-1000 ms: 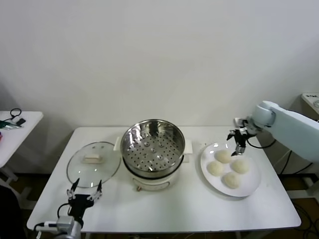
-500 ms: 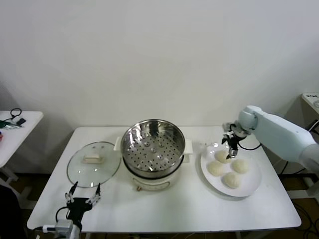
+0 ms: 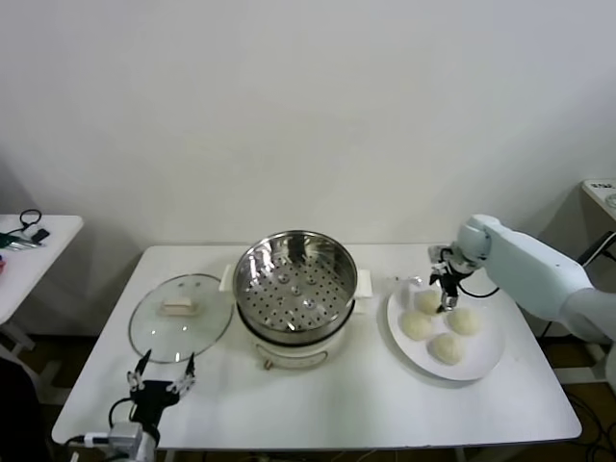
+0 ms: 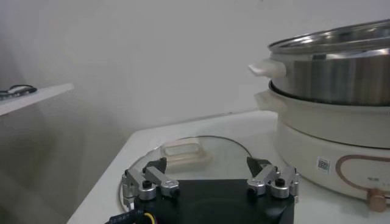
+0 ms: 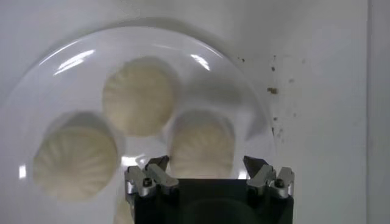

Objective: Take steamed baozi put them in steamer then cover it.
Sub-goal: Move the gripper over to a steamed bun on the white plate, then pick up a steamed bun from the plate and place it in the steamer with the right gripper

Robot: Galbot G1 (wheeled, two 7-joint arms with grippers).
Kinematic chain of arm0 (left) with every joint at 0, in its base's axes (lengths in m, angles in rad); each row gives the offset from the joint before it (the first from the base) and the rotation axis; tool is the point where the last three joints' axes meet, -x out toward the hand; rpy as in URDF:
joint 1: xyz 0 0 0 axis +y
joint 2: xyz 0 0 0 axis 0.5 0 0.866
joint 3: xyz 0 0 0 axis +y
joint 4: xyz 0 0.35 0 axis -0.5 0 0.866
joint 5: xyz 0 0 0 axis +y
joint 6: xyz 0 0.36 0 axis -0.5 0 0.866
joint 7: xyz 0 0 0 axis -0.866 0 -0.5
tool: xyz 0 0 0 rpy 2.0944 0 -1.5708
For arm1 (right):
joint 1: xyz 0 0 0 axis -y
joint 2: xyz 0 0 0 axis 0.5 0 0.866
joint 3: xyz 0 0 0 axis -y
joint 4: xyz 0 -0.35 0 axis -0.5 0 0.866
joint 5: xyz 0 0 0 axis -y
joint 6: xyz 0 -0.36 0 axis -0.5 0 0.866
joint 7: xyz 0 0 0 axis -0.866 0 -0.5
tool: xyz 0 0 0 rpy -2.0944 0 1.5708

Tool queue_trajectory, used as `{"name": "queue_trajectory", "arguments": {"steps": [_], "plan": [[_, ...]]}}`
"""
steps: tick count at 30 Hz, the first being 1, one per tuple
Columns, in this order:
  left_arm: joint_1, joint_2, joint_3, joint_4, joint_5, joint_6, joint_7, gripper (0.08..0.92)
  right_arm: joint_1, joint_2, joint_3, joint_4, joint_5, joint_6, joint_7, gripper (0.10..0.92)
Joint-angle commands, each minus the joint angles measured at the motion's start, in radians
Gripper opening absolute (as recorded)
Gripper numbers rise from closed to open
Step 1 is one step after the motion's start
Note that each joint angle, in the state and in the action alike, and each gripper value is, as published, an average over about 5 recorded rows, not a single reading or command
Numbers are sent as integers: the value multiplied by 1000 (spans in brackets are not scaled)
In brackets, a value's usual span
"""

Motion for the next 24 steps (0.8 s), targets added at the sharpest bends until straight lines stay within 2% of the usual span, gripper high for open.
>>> {"name": "queue_trajectory", "arguments": {"steps": [1,6,12,15,19,24], "plan": [[-1,2,0,1,0,2,0,823,-16,9,24,-23,-14,2,3,753],[-2,3,1,-1,3,6,-1,823,-21,7,31,-18,-18,2,4,665],[-1,2,1,-6,5,7,0,823,31,-10,8,30,6,4,-4,641],[-1,2,0,-10,6,8,0,823,150,-32,-78,90,65,24,-14,641],[0,4,0,-16,7,11,0,823,391,-40,-277,189,169,114,-22,644],[-1,7,1,-25,8,15,1,823,663,19,-451,302,288,312,-26,645]]}}
